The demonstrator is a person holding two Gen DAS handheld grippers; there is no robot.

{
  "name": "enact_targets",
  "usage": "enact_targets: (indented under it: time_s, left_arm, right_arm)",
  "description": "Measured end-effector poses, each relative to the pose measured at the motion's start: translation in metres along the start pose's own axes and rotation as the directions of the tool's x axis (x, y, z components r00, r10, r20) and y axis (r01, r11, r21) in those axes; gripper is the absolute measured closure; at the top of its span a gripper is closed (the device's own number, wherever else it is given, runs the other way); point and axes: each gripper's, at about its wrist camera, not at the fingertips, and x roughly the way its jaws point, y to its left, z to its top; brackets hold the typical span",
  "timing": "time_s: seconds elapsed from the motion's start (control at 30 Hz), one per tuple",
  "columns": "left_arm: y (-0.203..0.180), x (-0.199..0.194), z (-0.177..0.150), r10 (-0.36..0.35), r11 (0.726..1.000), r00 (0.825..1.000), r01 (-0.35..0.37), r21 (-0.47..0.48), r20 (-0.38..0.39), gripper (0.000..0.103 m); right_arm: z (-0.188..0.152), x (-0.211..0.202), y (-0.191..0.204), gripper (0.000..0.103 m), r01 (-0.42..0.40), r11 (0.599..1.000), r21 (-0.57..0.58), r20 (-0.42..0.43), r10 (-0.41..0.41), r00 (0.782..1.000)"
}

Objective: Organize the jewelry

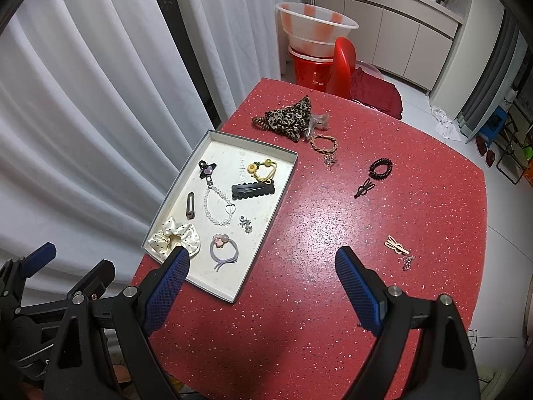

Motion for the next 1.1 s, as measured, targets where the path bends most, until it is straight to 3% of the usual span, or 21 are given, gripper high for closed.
enact_targets:
  time_s: [1.1]
  left_arm:
    - [0.0003, 0.0039, -0.0007, 0.004, 1.0, 1.0, -0.004, 0.005, -0.004, 0.001]
  right_arm:
    - [0.0014, 0.0005, -0.002, 0.012, -0.007, 1.0, -0.008, -0.005, 0.007, 1.0]
